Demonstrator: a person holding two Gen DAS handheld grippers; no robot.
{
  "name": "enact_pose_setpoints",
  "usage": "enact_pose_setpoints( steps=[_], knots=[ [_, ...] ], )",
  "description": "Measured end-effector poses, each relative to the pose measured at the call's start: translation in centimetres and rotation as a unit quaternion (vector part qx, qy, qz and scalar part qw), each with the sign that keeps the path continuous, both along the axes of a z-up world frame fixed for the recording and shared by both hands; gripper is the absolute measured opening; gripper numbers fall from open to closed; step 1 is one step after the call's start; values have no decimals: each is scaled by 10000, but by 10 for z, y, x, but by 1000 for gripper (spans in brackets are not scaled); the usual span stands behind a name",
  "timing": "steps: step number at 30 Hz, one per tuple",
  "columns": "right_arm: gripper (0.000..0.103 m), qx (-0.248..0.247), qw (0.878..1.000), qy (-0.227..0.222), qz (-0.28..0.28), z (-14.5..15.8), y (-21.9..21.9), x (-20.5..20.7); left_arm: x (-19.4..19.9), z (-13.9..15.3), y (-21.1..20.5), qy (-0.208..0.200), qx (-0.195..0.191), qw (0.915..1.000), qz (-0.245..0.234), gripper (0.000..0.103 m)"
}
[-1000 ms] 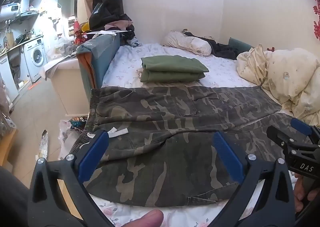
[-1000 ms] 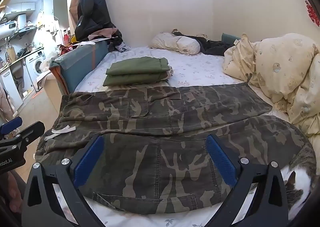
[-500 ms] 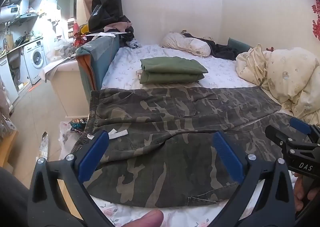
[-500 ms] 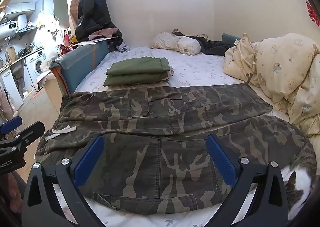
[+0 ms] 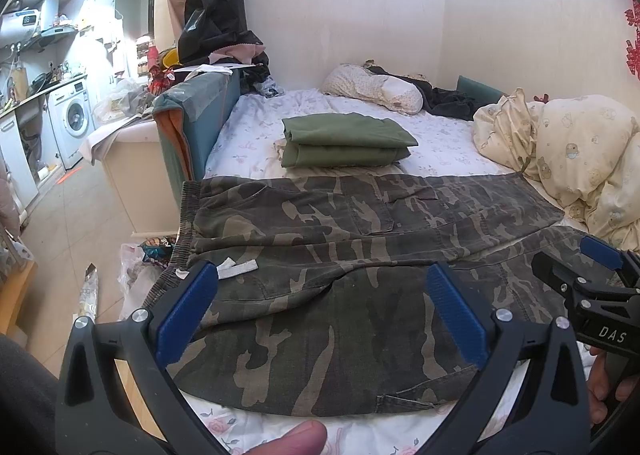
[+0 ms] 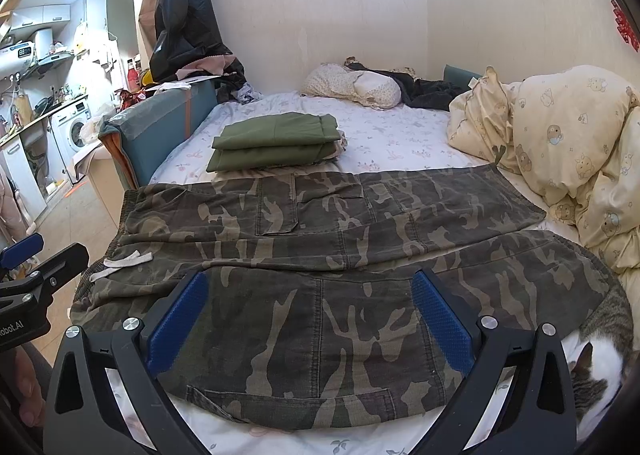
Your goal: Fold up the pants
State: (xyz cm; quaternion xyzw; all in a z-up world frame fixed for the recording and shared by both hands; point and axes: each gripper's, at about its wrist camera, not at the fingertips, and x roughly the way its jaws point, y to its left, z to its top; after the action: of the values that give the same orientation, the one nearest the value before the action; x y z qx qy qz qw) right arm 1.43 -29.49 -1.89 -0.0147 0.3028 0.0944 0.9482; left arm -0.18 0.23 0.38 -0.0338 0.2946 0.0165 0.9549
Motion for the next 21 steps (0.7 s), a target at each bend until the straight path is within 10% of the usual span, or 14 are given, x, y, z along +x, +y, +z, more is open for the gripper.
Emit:
enact_pose_setpoints(
  steps=[21],
  knots=[
    [103, 10, 10000, 15, -6, -1, -1, 0, -2, 0, 0, -34, 54, 10000, 27, 103]
  ],
)
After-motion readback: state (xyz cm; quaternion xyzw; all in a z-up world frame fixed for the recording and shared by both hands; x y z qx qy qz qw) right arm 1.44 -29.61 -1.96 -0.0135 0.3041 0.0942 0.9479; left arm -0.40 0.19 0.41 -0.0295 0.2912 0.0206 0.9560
